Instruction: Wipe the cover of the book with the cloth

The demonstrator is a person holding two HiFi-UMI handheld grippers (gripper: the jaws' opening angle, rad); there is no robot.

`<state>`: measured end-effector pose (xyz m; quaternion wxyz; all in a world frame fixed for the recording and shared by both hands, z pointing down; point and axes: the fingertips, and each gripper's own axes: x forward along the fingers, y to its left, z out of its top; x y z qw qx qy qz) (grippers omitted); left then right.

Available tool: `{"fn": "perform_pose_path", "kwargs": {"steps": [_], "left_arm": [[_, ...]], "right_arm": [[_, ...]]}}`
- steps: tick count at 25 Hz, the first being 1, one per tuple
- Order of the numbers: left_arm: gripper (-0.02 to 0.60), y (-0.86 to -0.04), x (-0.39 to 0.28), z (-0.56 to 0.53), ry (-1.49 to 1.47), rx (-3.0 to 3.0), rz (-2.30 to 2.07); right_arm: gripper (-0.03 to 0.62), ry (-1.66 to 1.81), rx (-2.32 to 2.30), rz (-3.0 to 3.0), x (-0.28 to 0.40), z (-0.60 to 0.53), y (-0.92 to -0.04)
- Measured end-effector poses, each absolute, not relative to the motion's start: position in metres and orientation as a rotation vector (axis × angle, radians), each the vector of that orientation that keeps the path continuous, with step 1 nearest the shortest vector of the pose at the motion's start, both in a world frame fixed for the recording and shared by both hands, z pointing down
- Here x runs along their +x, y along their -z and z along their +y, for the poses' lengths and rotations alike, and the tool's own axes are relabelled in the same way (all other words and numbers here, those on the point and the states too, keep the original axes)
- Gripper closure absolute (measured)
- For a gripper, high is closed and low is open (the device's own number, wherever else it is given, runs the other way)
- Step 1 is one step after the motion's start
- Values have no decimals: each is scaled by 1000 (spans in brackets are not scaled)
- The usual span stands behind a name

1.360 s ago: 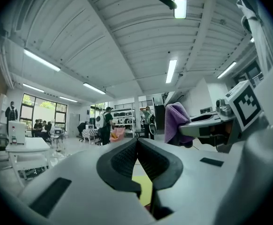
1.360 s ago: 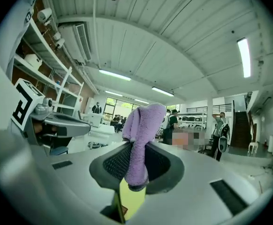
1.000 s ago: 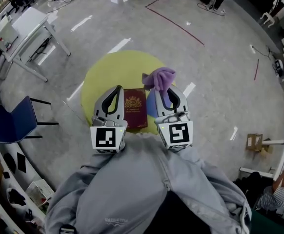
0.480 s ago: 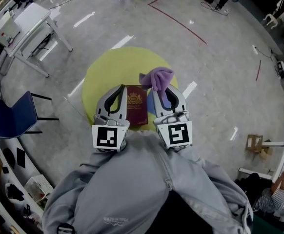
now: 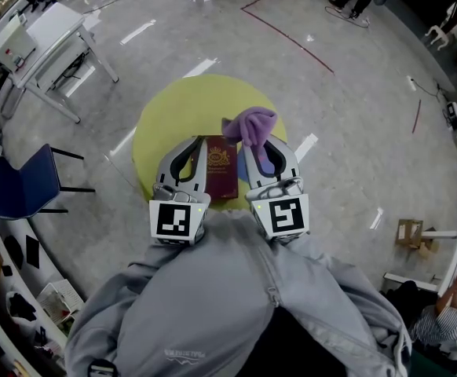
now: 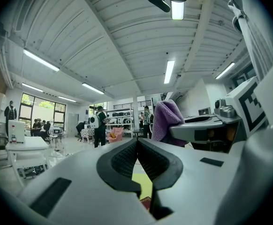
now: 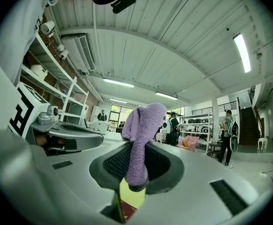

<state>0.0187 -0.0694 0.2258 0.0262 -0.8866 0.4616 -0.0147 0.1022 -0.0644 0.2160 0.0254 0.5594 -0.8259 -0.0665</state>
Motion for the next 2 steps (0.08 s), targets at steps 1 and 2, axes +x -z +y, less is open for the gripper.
{"fn": "perform_pose_path", "kwargs": {"steps": [1, 2], "left_arm": [[563, -226, 18, -68, 42, -2739, 1428], [564, -225, 17, -67, 39, -2739, 1430]], "right_arm": [[511, 209, 1726, -2555, 101, -63, -216], [511, 213, 1722, -2557, 100, -62, -215]]}}
